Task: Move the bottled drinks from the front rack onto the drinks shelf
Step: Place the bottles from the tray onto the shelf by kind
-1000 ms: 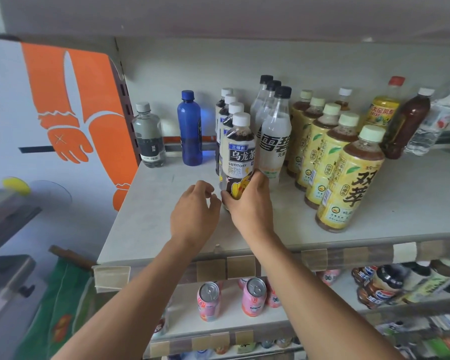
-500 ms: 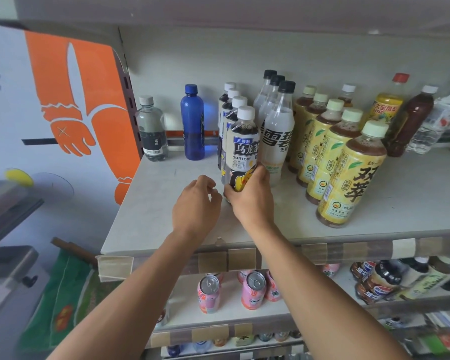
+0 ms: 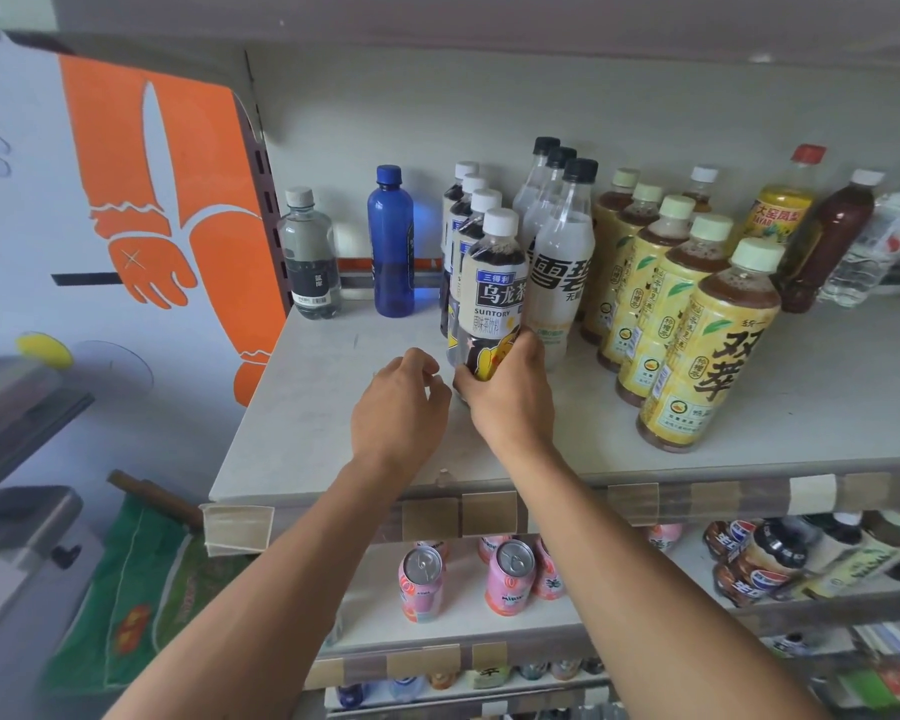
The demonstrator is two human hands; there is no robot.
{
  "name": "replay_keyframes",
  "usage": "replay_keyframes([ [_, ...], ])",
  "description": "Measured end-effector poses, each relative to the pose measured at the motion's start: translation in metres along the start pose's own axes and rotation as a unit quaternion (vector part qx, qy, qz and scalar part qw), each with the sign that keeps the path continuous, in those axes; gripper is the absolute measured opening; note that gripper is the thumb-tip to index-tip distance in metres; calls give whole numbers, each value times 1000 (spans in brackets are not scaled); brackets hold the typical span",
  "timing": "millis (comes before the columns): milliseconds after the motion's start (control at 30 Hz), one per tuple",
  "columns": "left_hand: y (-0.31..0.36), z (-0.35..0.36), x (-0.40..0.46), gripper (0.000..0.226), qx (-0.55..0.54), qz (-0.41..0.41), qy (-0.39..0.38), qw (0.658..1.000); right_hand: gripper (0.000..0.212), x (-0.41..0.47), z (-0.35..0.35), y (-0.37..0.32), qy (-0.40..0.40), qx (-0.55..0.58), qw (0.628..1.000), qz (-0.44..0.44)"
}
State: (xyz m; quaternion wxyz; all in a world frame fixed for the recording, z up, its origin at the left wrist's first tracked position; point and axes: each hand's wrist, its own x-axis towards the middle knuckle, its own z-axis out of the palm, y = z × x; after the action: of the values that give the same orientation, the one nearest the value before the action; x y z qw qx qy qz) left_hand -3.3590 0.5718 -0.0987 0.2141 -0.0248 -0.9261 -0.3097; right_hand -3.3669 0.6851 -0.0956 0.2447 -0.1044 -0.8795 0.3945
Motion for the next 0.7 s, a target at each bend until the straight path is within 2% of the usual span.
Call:
replay_keyframes([
  [267, 2, -2, -2, 21, 6, -9, -16, 1000, 69, 0, -4, -8, -22, -13, 999, 25],
  [467, 6, -12, 0, 22, 5, -1, -23, 1000, 76, -11, -28, -6, -72, -8, 996, 56],
  [567, 12, -21, -8, 22, 10, 45, 0, 999, 68, -27, -52, 0, -69, -62, 995, 33],
  [700, 30, -30, -36, 17, 9, 167, 37, 985, 55, -56, -90, 9, -48, -140, 989, -7],
])
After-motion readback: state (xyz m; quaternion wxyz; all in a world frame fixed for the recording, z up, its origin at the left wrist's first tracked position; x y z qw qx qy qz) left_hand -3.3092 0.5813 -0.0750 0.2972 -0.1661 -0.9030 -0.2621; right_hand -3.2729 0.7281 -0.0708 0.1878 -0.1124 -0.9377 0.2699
